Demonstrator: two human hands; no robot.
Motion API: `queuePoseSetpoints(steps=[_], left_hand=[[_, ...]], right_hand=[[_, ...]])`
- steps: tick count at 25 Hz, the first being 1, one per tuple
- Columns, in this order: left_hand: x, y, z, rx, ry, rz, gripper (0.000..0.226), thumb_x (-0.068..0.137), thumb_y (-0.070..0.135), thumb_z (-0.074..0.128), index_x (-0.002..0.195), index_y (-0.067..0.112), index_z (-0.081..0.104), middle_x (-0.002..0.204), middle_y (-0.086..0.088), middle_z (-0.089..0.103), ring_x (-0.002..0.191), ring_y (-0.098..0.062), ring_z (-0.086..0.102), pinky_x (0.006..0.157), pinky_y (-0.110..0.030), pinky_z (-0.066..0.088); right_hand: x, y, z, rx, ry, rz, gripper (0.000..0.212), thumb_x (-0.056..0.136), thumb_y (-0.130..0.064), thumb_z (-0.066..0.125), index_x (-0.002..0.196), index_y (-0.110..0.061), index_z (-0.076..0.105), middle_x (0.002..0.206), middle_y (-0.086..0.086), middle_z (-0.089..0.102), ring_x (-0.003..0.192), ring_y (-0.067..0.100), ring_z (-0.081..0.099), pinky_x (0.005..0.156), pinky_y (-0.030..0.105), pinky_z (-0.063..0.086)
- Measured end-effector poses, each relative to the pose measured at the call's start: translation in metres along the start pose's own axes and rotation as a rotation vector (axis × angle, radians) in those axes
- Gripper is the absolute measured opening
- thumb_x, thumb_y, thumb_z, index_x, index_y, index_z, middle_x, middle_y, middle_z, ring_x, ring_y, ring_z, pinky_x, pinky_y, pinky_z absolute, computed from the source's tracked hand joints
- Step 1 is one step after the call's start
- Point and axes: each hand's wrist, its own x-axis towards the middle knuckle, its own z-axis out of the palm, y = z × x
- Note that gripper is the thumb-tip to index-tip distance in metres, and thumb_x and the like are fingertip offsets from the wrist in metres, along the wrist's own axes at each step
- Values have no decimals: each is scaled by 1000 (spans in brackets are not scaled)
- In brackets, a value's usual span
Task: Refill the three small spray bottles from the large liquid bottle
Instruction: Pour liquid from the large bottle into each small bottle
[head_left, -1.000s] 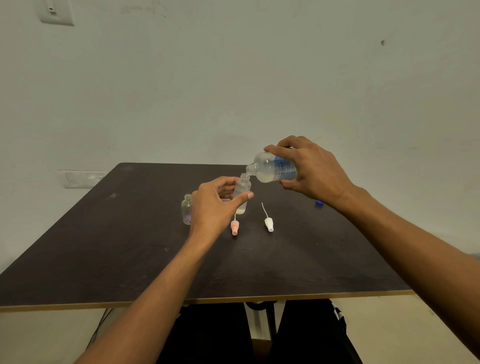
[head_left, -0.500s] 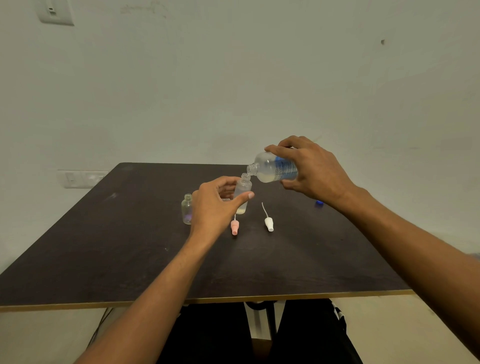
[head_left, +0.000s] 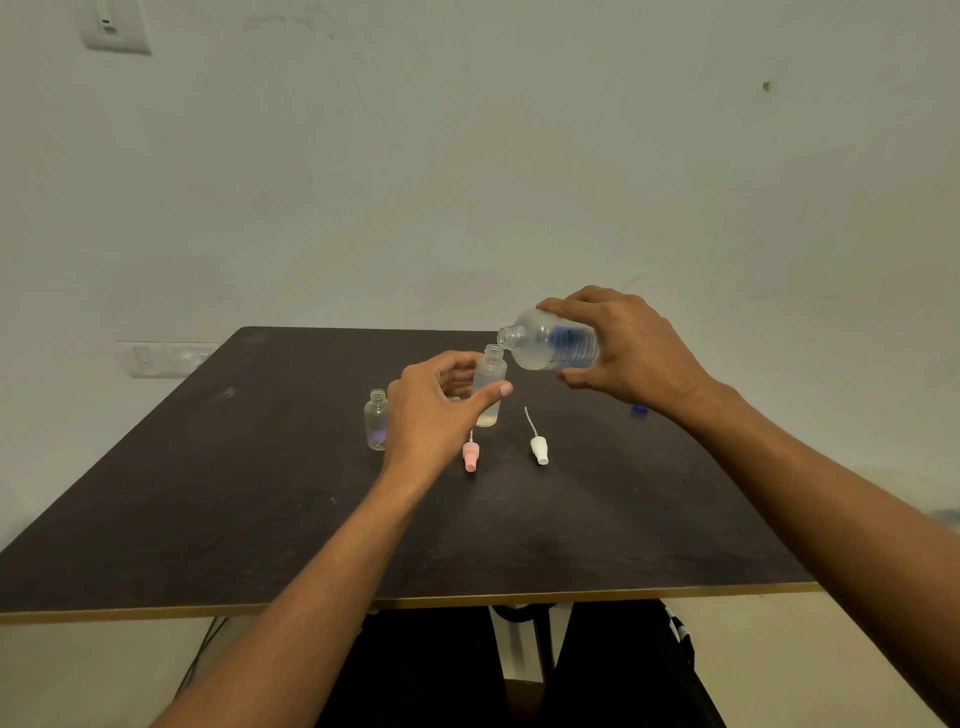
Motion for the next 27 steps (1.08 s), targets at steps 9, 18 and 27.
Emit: queuePoseSetpoints(steps=[9, 18, 27], left_hand=[[2, 1, 2, -18, -8, -13, 41, 76, 39, 92, 112, 26, 78, 99, 15, 79, 91, 7, 73, 83, -14, 59], [4, -7, 16, -39, -51, -38, 40, 77, 37, 92, 112, 26, 77, 100, 15, 79, 92, 6, 73, 82, -18, 60], [20, -30, 57, 78, -125, -96, 39, 81, 33, 89, 115, 21, 74, 106, 8, 79, 92, -2, 74, 88, -24, 60]], right_hand=[[-18, 14, 10, 501, 65, 317, 73, 69, -48, 95, 135, -27, 69, 118, -6, 76, 101, 7, 71, 79, 14, 55], [-42, 28, 14, 871, 150, 494, 66, 68, -45, 95, 127, -27, 72, 112, -10, 79, 102, 6, 75, 81, 28, 61], [-57, 39, 12, 859, 192, 532, 86, 52, -65, 91, 128, -31, 71, 113, -13, 78, 105, 9, 74, 87, 40, 63]])
